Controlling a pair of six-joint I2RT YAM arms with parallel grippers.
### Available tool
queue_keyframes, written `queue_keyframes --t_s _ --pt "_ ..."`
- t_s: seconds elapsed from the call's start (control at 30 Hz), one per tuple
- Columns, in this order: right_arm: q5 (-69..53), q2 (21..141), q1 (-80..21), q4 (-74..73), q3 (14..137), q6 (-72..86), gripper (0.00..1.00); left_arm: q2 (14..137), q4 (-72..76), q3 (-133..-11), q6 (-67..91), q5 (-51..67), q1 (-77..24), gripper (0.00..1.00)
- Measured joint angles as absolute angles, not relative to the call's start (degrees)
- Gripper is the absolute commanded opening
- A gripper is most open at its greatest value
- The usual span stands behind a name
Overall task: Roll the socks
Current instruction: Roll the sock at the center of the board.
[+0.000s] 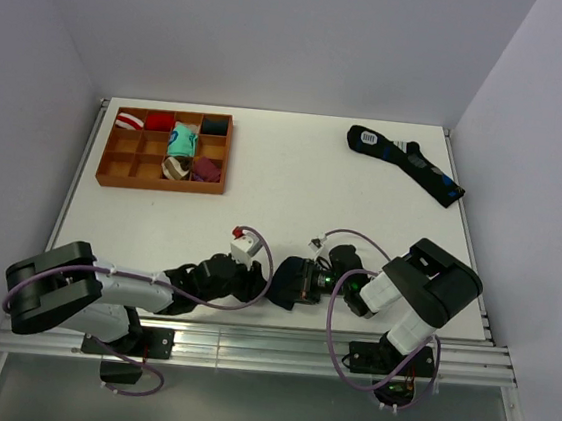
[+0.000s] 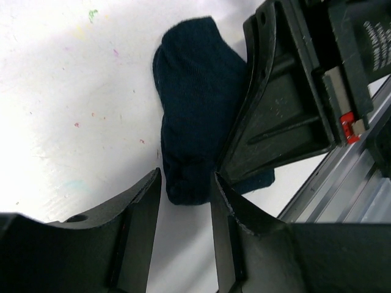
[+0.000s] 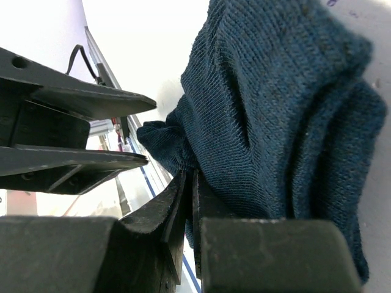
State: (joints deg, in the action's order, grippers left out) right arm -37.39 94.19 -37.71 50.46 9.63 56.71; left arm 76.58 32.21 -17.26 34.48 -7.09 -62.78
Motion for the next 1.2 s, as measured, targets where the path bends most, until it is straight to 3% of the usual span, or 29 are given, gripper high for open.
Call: queue_keyframes --t_s 0.57,0.73,0.97,1.2 --pt "-37.4 94.0 -37.4 50.5 9.3 56.8 0.11 80.9 30.9 -19.4 33.6 -9.6 -64.3 0.42" --pt "-37.0 93.4 -37.4 50.1 9.2 56.8 0.12 82.3 29.3 -21.1 33.6 -10.5 -64.4 0.37" --pt "-34.9 90.4 -37.4 47.9 8.6 56.1 0.22 85.5 25.9 -25.5 33.9 -11.2 -64.7 0.14" --pt "-30.4 83.3 -37.5 43.0 7.8 54.6 0.42 87.4 17.4 -31.4 35.7 -13.1 -64.9 0.06"
